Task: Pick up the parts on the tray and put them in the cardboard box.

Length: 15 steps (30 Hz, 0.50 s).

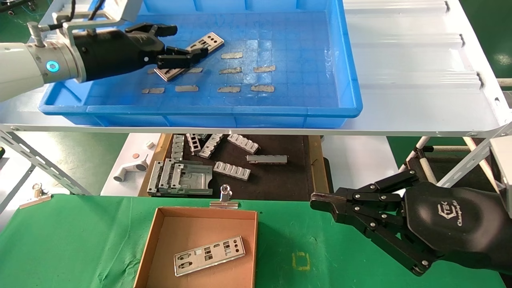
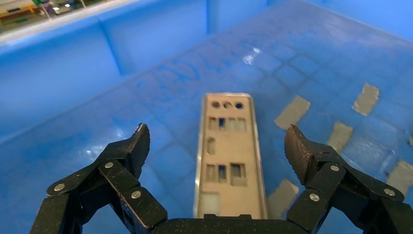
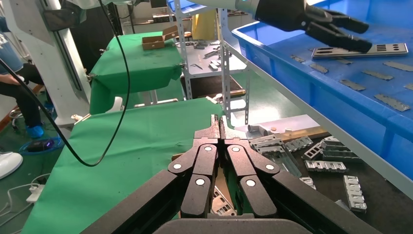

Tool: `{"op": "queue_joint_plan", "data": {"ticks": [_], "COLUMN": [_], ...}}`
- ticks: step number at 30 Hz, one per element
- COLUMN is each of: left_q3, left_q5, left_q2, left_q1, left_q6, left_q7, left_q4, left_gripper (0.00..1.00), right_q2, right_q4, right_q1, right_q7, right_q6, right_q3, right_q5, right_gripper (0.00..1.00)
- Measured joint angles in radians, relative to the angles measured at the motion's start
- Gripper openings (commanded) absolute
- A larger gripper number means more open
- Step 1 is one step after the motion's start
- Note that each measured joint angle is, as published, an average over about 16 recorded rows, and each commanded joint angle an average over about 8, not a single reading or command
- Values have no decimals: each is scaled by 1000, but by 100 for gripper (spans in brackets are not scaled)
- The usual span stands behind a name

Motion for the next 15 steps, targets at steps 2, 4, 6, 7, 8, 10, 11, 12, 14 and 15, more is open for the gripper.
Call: {"op": "queue_joint_plan", "data": {"ticks": [2,4,6,7,8,10,11,12,14,15], "left_q3": [2,4,6,6,7,7,7,7,7,7], "left_q5": [3,6,8,9,10,10,10,10,10,9], "left_q2": [3,6,8,9,10,12,13,14,16,17], "left_q1": [-5,-9,-12,-14,-15,-18,-20,-21,-23,-24], "left_q6": [3,7,10,11,12,14,14,14,15,15], "left_q7": [4,8,12,14,16,20,21,23,26,27], "left_q4": [11,20,28,32,35,41,44,47,52,54], "left_gripper": [74,49,24,13,7,0,0,0,0,0], "right_q2": [0,0,0,0,0,0,0,0,0,0], "right_q4": [0,0,0,0,0,0,0,0,0,0], "right_q1": [0,0,0,0,0,0,0,0,0,0], "right_q7": [0,0,0,0,0,0,0,0,0,0], "right_q6": [0,0,0,0,0,0,0,0,0,0], "right_q3": [0,0,0,0,0,0,0,0,0,0], "right_q5": [0,0,0,0,0,0,0,0,0,0], "right_gripper": [0,0,0,0,0,0,0,0,0,0]}}
